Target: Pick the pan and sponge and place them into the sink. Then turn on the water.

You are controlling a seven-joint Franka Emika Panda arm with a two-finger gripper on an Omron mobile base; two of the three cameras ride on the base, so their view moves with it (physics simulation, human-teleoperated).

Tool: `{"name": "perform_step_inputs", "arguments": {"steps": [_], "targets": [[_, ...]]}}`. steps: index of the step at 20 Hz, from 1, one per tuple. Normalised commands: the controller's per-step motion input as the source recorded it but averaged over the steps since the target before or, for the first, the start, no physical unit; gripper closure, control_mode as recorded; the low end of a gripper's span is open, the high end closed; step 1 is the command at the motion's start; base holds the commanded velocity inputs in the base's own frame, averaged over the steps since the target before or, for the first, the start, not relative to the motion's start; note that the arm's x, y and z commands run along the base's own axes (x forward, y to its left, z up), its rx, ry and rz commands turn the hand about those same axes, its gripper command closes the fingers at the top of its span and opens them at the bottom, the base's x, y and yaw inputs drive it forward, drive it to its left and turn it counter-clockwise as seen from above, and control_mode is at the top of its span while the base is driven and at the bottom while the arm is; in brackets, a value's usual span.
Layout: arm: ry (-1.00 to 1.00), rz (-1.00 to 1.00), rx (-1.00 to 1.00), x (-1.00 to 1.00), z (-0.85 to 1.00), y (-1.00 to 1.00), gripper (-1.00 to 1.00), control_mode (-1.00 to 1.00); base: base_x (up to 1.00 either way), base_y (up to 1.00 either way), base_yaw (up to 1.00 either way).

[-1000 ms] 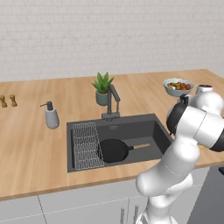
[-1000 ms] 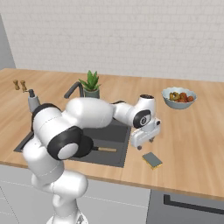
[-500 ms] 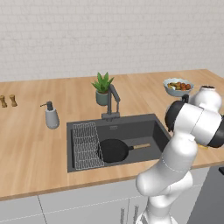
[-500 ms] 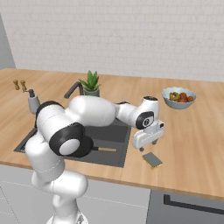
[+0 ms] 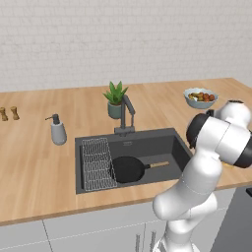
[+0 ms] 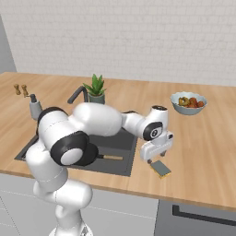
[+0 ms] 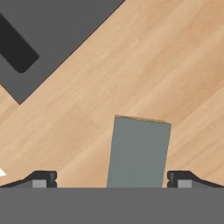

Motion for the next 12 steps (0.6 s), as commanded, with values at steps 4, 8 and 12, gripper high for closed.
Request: {"name": "perform_step_inputs", "arguments": {"steps": [4, 8, 12], "targets": [[0.00, 0.00, 0.00, 0.00, -0.26, 0.00, -1.00, -1.00, 0.00, 0.00, 0.00], [0.00, 0.00, 0.00, 0.00, -0.26, -0.06, -1.00, -1.00, 0.00, 0.00, 0.00], [0.00, 0.00, 0.00, 0.00, -0.21, -0.15, -1.00, -1.00, 0.00, 0.00, 0.00]]}}
